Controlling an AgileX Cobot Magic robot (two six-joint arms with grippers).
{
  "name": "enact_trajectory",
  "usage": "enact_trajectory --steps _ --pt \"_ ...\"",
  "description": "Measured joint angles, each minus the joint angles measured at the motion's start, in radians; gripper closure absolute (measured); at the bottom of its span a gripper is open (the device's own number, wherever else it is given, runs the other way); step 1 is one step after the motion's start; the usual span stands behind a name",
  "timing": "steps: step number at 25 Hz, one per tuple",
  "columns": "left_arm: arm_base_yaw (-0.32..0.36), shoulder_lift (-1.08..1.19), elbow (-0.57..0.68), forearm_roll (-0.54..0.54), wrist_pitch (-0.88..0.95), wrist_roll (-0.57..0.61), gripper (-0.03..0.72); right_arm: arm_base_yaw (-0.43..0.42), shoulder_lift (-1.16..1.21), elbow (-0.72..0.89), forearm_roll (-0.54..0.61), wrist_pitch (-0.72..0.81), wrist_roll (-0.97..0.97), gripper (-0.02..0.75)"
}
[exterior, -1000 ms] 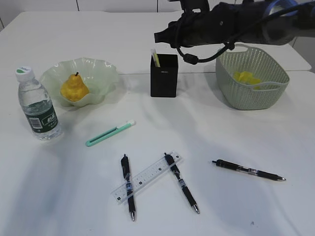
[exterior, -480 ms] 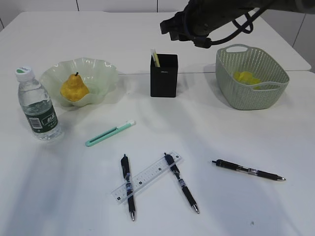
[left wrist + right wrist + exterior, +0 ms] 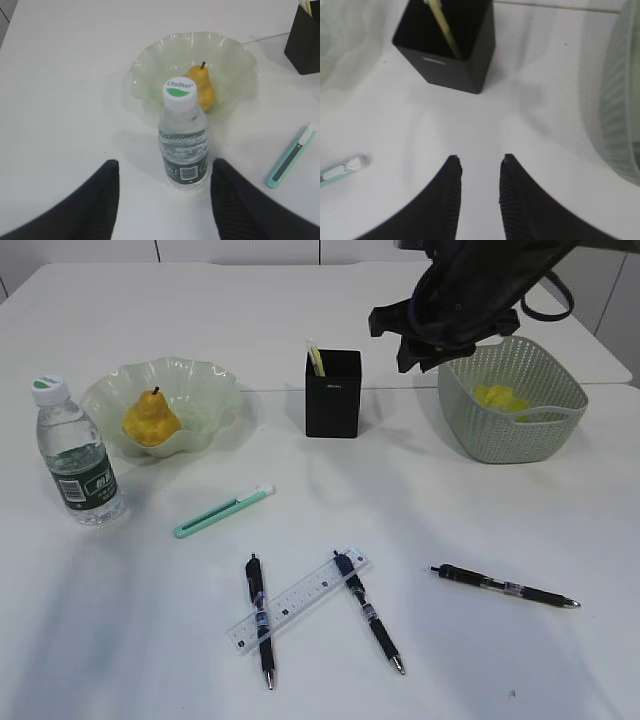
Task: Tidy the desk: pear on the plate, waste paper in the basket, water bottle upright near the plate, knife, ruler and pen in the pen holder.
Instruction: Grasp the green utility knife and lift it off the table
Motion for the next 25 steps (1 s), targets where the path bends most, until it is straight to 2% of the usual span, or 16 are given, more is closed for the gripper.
enact_trajectory --steps 4,8,16,20,25 --pt "0.0 0.0 0.0 0.001 -0.004 0.0 0.276 -0.001 -0.04 0.0 -0.077 0.078 0.08 0.537" --pt "0.0 0.0 -0.026 0.001 0.024 0.0 0.276 -0.001 -0.073 -0.002 -0.097 0.158 0.112 0.537" --pt "0.0 0.005 -0.18 0.0 0.214 0.0 0.276 -0.001 -0.075 -0.002 -0.105 0.266 0.132 0.537" --pt "-0.053 0.036 -0.261 -0.002 0.332 0.008 0.276 -0.001 -0.075 -0.002 -0.107 0.284 0.132 0.537" --pt "-0.138 0.077 -0.319 -0.002 0.394 0.008 0.28 -0.001 -0.075 -0.002 -0.109 0.316 0.134 0.537"
